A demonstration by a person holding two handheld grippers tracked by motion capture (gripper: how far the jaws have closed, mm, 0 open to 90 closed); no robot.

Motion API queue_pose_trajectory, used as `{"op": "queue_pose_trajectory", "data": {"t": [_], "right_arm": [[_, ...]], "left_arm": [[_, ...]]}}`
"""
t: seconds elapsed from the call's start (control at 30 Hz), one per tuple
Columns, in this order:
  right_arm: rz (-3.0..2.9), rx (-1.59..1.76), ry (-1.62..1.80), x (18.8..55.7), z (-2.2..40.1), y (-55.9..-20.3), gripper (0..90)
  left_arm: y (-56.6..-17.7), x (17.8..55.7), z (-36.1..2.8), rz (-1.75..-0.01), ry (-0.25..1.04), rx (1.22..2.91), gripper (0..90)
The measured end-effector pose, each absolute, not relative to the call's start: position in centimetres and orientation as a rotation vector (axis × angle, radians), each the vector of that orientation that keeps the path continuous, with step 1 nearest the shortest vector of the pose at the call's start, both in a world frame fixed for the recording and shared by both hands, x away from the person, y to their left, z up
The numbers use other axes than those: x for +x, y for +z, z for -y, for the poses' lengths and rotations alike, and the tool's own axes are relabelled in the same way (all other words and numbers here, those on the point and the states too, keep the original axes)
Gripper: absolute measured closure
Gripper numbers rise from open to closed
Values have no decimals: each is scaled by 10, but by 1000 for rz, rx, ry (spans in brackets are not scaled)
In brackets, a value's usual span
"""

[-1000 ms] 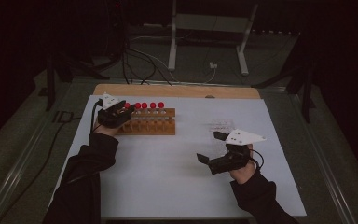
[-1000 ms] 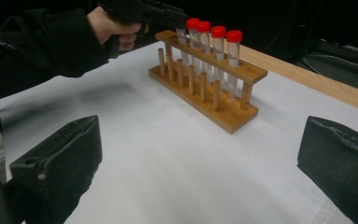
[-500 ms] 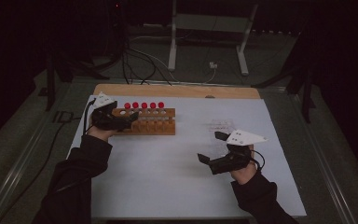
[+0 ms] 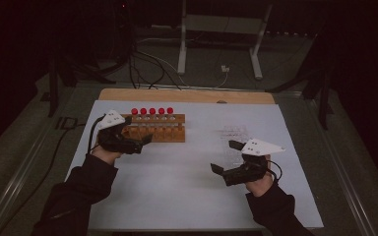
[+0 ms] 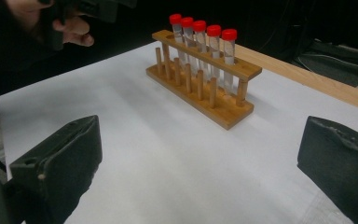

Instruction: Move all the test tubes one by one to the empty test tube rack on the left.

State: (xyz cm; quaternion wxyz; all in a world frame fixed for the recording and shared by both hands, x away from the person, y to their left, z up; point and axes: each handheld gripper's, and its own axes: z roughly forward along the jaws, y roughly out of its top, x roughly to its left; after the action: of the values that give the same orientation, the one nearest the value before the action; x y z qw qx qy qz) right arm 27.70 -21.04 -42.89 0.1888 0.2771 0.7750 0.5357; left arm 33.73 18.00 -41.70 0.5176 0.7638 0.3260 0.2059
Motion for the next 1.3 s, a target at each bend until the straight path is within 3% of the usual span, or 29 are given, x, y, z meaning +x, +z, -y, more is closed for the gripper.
{"op": "queue_pose_trajectory", "data": {"t": [0.9, 1.3], "right_arm": [[-2180, 762, 1503, 276, 208, -434, 0], [-2185, 761, 1499, 276, 208, -436, 0]], "left_arm": [[-487, 279, -177, -644, 342, 1883, 5], [-510, 265, -186, -647, 378, 1955, 5]]}}
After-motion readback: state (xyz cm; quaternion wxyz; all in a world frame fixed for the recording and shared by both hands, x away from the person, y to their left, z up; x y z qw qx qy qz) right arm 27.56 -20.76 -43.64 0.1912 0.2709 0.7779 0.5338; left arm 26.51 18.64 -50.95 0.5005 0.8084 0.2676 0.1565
